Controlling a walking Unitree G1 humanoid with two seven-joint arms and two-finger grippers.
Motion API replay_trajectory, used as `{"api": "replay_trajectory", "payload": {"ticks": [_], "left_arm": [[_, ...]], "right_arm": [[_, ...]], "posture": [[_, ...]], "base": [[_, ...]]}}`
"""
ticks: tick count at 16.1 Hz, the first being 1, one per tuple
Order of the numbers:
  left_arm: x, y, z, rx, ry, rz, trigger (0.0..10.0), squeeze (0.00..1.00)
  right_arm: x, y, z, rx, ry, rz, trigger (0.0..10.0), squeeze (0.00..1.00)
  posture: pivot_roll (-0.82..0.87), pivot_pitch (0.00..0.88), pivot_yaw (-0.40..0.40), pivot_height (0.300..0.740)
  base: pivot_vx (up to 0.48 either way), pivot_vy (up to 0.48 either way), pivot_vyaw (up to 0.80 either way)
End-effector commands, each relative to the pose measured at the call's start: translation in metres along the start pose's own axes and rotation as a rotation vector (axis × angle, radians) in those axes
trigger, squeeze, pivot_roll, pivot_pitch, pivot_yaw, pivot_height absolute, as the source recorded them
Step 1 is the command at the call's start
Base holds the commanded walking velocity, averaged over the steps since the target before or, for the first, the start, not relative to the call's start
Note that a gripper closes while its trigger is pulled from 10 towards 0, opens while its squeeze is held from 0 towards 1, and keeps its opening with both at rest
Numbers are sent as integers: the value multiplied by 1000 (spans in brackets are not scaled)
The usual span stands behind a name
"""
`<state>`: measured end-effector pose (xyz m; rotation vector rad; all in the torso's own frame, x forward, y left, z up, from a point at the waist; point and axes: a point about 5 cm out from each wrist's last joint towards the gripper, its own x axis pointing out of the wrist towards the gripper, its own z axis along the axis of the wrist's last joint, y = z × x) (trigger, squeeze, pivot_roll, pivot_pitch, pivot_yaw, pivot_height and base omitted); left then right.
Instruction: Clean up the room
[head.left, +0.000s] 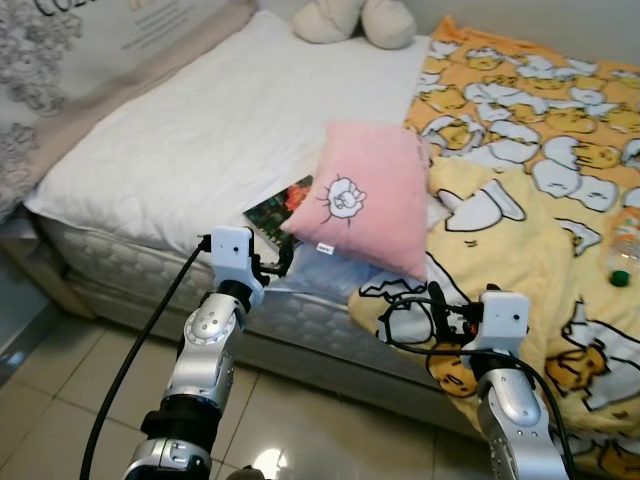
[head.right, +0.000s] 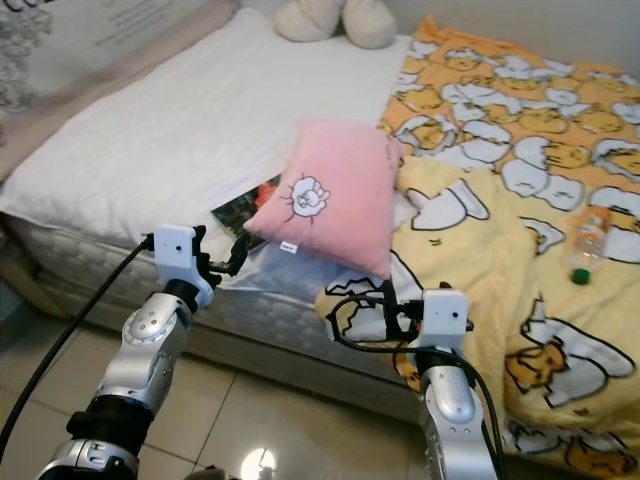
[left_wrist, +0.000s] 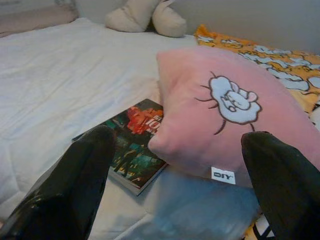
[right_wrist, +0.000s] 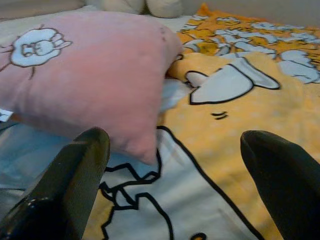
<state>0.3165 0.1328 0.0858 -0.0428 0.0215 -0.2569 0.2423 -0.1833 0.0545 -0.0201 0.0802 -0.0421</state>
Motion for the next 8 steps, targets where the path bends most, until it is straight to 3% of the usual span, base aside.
{"api": "replay_trajectory", "payload": {"ticks": [1, 3, 5, 8], "left_arm": [[0, -14, 14, 129, -69, -129, 10000, 0], [3, -14, 17, 66, -64, -130, 10000, 0], [8, -8, 18, 22, -60, -72, 10000, 0], [12, -6, 24, 21, -83, -54, 10000, 0]], "right_arm": [[-5, -13, -5, 36, 14, -75, 10000, 0], [-5, -11, -9, 32, 25, -68, 10000, 0], [-2, -7, -6, 21, 14, -53, 10000, 0], [1, -8, -2, 4, -7, -56, 10000, 0]], "posture": [[50, 0, -22, 740], [44, 0, -9, 740], [36, 0, 1, 740], [28, 0, 10, 740]], "base": [[0, 0, 0], [182, 0, 0], [480, 0, 0], [480, 0, 0]]}}
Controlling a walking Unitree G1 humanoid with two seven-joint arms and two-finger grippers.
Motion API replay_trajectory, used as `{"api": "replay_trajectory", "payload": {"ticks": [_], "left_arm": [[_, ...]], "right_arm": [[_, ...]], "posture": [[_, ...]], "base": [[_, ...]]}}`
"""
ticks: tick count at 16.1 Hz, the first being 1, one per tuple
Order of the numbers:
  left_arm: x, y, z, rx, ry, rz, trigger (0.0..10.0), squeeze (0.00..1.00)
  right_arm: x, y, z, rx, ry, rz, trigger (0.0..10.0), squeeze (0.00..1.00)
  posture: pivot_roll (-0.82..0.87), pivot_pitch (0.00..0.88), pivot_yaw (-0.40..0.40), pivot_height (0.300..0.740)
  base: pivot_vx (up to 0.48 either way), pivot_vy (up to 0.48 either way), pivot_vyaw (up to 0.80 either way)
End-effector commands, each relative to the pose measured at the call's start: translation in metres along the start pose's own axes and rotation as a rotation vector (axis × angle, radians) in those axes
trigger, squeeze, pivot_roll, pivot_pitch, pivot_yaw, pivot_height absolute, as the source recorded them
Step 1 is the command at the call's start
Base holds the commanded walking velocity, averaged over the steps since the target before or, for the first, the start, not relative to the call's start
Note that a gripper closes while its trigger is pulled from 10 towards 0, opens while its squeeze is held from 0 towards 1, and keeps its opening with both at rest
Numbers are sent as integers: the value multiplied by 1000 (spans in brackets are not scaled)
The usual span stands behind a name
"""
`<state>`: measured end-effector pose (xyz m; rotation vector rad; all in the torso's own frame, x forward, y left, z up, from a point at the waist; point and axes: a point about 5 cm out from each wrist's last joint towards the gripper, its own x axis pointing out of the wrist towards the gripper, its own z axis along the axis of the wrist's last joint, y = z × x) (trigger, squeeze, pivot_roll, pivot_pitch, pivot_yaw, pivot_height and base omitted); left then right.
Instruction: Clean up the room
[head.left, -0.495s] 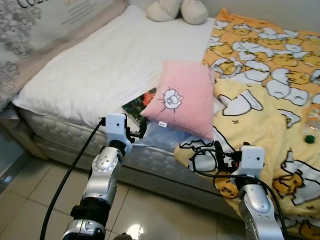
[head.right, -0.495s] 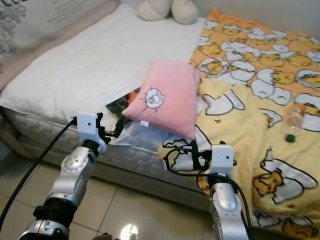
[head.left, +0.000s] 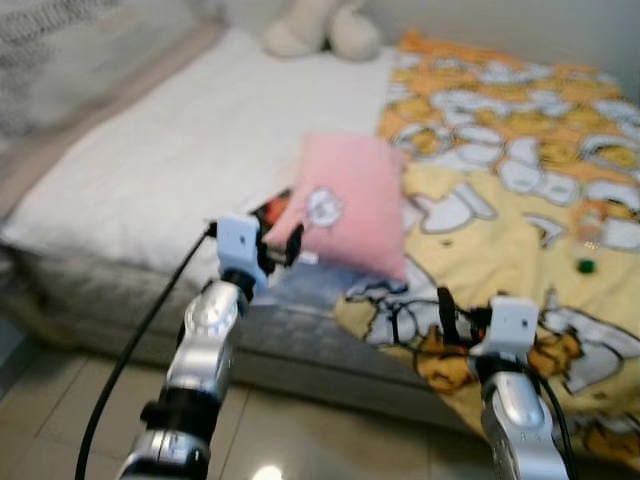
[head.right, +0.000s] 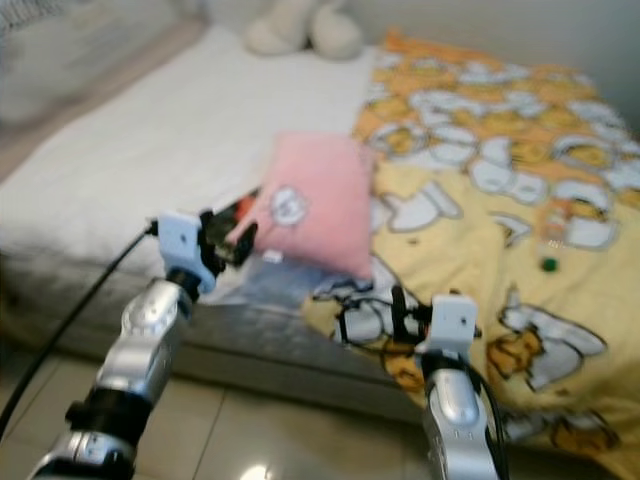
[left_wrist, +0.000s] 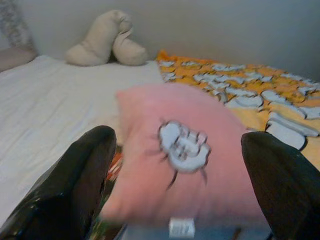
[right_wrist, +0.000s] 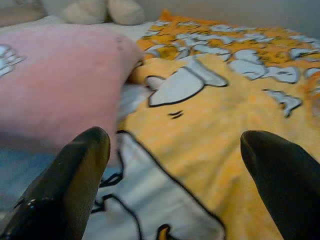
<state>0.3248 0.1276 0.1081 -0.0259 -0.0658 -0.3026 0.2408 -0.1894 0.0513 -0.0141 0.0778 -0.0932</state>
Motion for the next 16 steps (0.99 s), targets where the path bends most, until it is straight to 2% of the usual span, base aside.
{"api": "replay_trajectory", "payload": {"ticks": [1, 4, 9, 11, 12, 13, 14, 15, 16], "left_arm": [[5, -3, 5, -10, -15, 4, 10000, 0], [7, -3, 3, -35, -9, 26, 10000, 0], [12, -8, 7, -19, -30, 3, 10000, 0], [19, -12, 18, -13, -67, -33, 10000, 0], [27, -14, 28, -20, -85, -44, 10000, 0], [35, -17, 33, -29, -68, -64, 10000, 0], [49, -21, 33, -31, 23, -94, 10000, 0], [53, -21, 27, -50, 96, -112, 10000, 0], [56, -21, 18, -105, 191, -128, 10000, 0]], "right_arm": [[5, -4, 5, 1, -23, -14, 10000, 0], [9, -6, 11, 32, -37, -28, 10000, 0], [11, -3, 12, 15, -35, -7, 10000, 0], [21, -7, 26, 4, -76, -14, 10000, 0], [32, -14, 39, -9, -103, -23, 10000, 0], [42, -18, 48, -19, -103, -11, 10000, 0], [55, -25, 52, 16, -56, 6, 10000, 0], [59, -30, 47, 60, -15, -1, 10000, 0], [62, -36, 40, 122, 39, -16, 10000, 0]], "posture": [[25, 0, 12, 740], [19, 0, 13, 740], [21, 0, 10, 740], [20, 0, 10, 740], [20, 0, 11, 740], [17, 0, 12, 740], [16, 0, 12, 740], [20, 0, 10, 740], [24, 0, 10, 740]], "base": [[480, 0, 0], [480, 0, 0], [480, 0, 0], [480, 0, 0], [480, 0, 0], [0, 0, 0], [0, 0, 0], [0, 0, 0], [0, 0, 0]]}}
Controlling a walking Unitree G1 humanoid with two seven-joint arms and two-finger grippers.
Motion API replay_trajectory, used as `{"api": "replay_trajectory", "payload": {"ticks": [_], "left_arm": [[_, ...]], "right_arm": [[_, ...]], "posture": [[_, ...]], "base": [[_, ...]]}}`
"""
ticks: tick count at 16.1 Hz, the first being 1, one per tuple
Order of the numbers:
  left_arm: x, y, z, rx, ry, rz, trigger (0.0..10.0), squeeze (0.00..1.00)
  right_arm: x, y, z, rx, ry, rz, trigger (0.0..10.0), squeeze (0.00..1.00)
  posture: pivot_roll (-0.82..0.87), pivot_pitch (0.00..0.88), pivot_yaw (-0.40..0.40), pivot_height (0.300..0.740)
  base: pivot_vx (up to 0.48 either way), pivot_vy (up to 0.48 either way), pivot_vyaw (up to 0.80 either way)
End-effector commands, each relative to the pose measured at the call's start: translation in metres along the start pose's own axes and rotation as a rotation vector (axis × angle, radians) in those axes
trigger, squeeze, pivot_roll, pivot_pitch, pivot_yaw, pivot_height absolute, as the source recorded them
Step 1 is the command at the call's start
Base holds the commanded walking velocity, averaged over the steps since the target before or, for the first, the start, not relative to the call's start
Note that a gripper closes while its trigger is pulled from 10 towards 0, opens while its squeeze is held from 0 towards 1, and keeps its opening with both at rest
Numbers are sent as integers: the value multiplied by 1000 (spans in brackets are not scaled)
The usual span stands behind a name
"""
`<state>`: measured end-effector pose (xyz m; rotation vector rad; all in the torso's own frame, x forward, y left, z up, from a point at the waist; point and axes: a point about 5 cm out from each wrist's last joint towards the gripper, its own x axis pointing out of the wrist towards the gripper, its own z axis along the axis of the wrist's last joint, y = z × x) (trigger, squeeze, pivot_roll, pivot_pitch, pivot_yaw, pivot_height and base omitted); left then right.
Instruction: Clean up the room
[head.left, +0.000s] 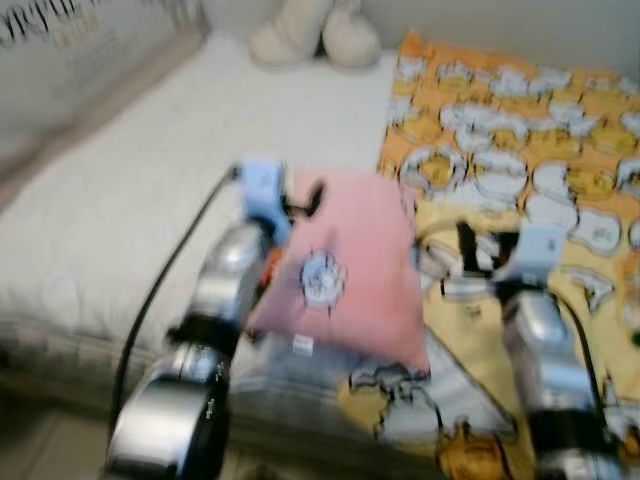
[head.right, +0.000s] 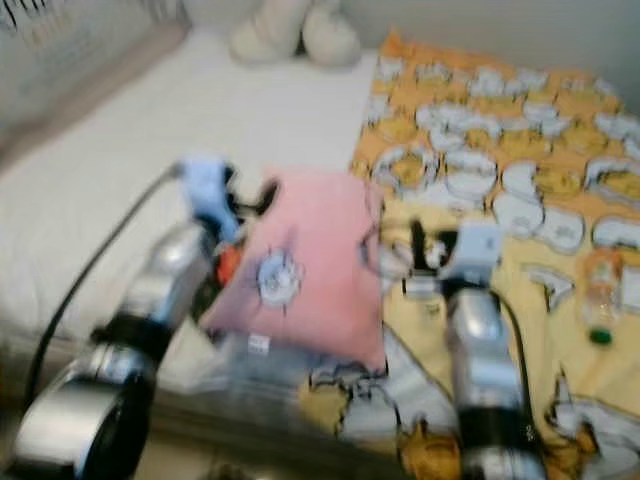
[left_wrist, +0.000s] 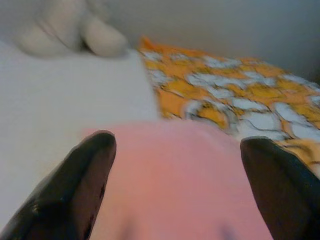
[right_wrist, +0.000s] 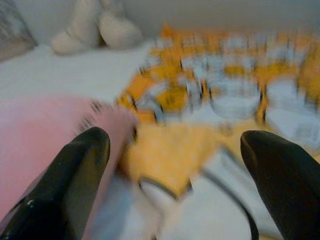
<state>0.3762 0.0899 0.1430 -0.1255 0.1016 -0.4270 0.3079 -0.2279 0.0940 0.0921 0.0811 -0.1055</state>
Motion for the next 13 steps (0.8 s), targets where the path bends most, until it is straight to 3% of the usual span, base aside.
{"api": "replay_trajectory", "payload": {"ticks": [1, 2, 4, 6, 9, 11, 13], "left_arm": [[-1, 8, -16, -150, 118, 9, 10000, 0], [0, 15, -15, -221, 172, 15, 10000, 0], [-4, 32, -12, -286, 223, 48, 10000, 0], [-7, 40, -13, -337, 251, 60, 10000, 0], [-5, 32, -22, -429, 277, 36, 10000, 0], [-1, 23, -23, -435, 282, 23, 10000, 0], [6, 7, -28, -384, 299, 25, 10000, 0]], "right_arm": [[0, -14, -16, 77, 92, -52, 10000, 0], [2, -20, -18, 143, 129, -69, 10000, 0], [3, -19, -17, 214, 166, -20, 10000, 0], [1, -19, -21, 263, 205, 12, 10000, 0], [5, -20, -28, 346, 241, 21, 10000, 0], [8, -16, -32, 362, 264, 40, 10000, 0], [13, -2, -39, 363, 316, 95, 10000, 0]], "posture": [[16, 0, 21, 740], [15, 0, 30, 740], [9, 0, 38, 740], [4, 0, 40, 740], [-3, 20, 32, 740], [-5, 56, 21, 740], [-16, 120, 9, 740]], "base": [[0, 0, 0], [0, 0, 0], [0, 0, 0], [0, 0, 0], [0, 0, 0], [0, 0, 0], [0, 0, 0]]}}
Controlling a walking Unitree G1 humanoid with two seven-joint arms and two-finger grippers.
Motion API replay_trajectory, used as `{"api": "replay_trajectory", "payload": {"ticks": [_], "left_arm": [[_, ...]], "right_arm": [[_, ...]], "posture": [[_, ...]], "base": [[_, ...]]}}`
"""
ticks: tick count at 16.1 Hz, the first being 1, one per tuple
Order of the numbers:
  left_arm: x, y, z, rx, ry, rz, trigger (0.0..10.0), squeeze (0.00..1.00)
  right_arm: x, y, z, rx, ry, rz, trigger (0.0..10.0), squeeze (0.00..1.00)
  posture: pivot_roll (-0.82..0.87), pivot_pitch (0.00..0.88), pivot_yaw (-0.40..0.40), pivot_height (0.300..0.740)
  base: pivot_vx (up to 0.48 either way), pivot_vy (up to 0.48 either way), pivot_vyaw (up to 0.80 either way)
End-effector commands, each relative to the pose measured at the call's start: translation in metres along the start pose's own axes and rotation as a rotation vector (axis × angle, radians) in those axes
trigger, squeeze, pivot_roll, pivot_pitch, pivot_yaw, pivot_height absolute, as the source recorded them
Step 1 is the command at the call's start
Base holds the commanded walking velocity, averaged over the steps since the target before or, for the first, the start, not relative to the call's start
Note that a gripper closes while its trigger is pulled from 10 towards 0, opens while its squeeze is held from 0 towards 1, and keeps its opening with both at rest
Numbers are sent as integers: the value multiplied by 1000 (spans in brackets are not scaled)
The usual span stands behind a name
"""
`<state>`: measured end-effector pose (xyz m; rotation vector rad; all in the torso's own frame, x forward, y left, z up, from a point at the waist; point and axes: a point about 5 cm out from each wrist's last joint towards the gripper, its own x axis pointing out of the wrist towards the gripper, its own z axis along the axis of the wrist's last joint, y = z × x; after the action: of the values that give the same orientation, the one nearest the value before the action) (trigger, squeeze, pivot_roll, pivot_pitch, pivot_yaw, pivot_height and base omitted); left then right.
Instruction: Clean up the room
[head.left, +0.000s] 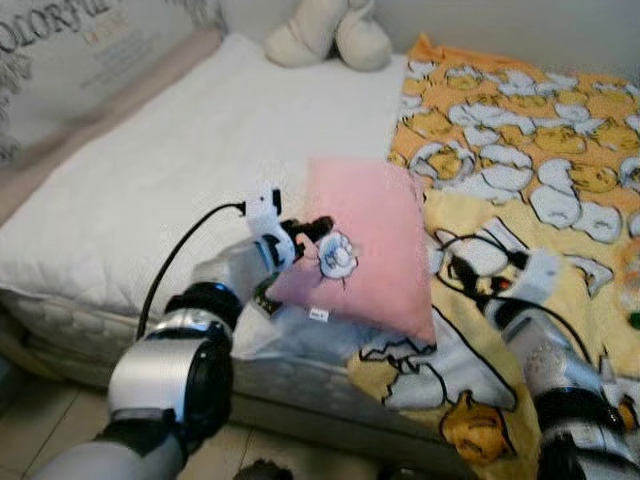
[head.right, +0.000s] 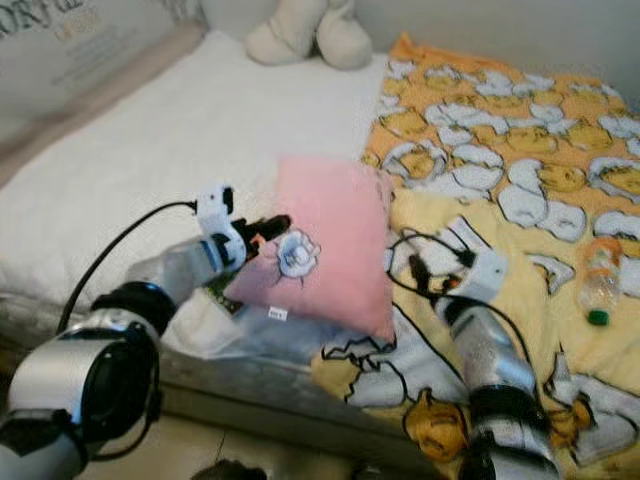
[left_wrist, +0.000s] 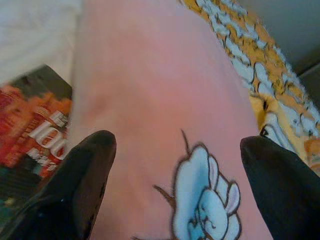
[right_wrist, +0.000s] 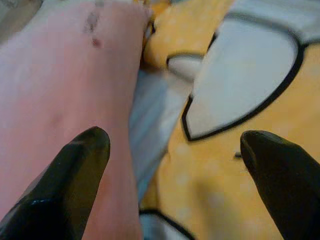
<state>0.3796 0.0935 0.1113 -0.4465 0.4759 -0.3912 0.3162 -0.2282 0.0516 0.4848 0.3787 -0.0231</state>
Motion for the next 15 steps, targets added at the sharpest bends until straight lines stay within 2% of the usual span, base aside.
{"api": "replay_trajectory", "payload": {"ticks": [1, 2, 4, 6, 9, 10, 11, 12, 15], "left_arm": [[5, -9, -4, 53, 11, 14, 10000, 0], [7, -12, -4, 103, 7, 32, 10000, 0], [7, -12, -4, 129, 5, 51, 10000, 0], [8, -11, -11, 219, 36, 85, 10000, 0], [8, -9, -20, 268, 69, 92, 10000, 0], [7, -8, -23, 286, 81, 94, 9137, 0], [7, -6, -24, 312, 89, 101, 0, 0], [6, -4, -25, 336, 94, 107, 0, 0], [5, -3, -29, 252, 67, 89, 0, 0]], "right_arm": [[6, 9, -6, -1, 25, 21, 10000, 0], [13, 22, -13, 22, 39, 60, 10000, 0], [19, 37, -17, 33, 44, 101, 10000, 0], [30, 77, -30, 45, 80, 188, 10000, 0], [30, 84, -39, 53, 114, 195, 10000, 0], [30, 84, -42, 55, 119, 191, 9255, 0], [30, 83, -43, 57, 121, 188, 0, 0], [30, 79, -43, 62, 114, 180, 0, 0], [29, 62, -31, 62, 63, 148, 0, 0]], "posture": [[-23, 134, 10, 740], [-25, 147, 15, 740], [-23, 154, 18, 740], [-1, 164, 25, 740], [11, 168, 22, 740], [12, 170, 19, 740], [14, 174, 16, 740], [12, 177, 13, 740], [2, 175, 7, 740]], "base": [[0, 0, 0], [0, 0, 0], [0, 0, 0], [0, 0, 0], [0, 0, 0], [0, 0, 0], [0, 0, 0], [0, 0, 0], [0, 0, 0]]}}
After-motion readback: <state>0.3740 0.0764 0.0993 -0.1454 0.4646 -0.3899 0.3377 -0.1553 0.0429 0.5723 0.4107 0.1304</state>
